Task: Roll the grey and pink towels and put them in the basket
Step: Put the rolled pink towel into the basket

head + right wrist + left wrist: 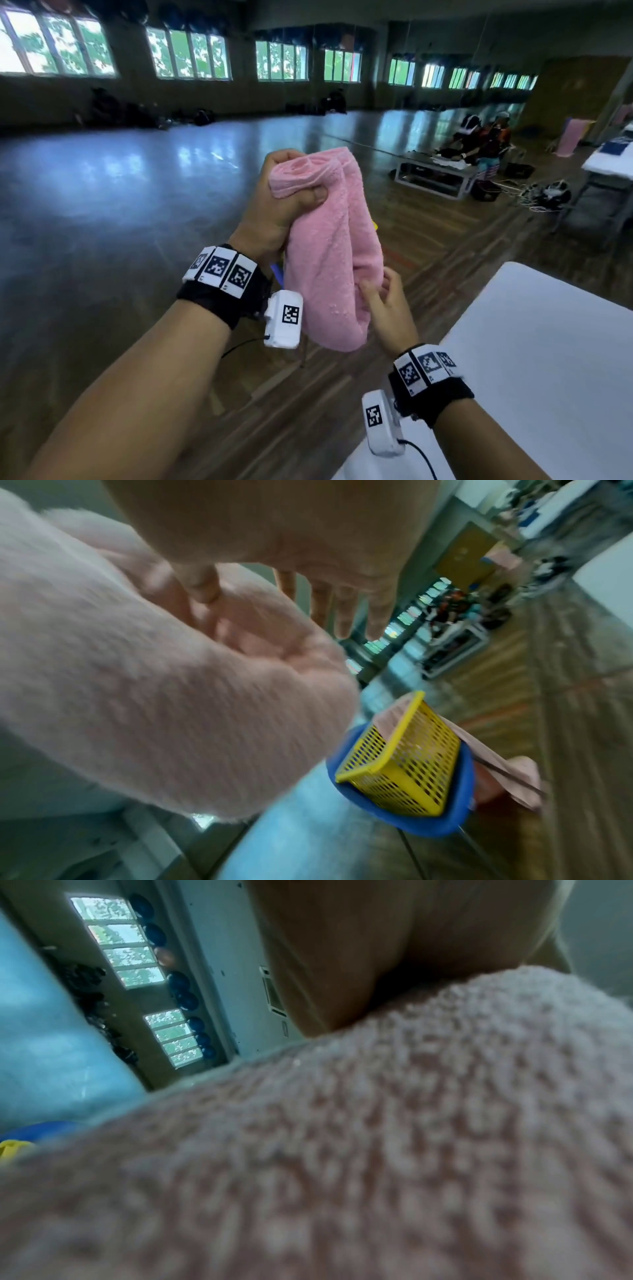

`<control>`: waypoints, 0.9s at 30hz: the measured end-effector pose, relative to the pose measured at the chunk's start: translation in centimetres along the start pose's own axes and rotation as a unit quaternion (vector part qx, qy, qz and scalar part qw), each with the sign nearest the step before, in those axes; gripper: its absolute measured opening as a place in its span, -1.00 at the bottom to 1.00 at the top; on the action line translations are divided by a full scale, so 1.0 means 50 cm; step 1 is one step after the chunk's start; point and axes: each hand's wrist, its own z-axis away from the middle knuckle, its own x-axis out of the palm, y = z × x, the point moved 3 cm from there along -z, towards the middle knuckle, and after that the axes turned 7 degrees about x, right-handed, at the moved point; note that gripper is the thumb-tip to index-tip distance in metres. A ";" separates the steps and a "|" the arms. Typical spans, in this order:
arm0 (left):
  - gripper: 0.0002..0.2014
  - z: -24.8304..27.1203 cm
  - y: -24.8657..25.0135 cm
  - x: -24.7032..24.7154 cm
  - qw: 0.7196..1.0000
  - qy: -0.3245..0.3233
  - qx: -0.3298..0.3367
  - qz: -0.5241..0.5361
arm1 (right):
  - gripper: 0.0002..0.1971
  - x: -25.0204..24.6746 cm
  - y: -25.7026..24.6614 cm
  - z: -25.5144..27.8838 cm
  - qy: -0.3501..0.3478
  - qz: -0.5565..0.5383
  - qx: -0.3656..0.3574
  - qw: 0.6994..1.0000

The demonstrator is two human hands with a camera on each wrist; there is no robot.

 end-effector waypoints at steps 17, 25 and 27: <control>0.09 -0.323 -0.444 -0.528 0.941 -0.193 -0.232 -0.151 | -0.66 0.353 0.333 -0.543 0.036 -0.087 0.371 0.924; 0.23 -0.381 -0.547 -0.636 0.842 -0.357 -0.223 -0.338 | -0.49 0.372 0.329 -0.675 0.060 -0.057 0.366 0.927; 0.21 -0.409 -0.576 -0.650 0.834 -0.363 -0.210 -0.359 | -0.54 0.368 0.323 -0.718 0.070 -0.052 0.362 0.928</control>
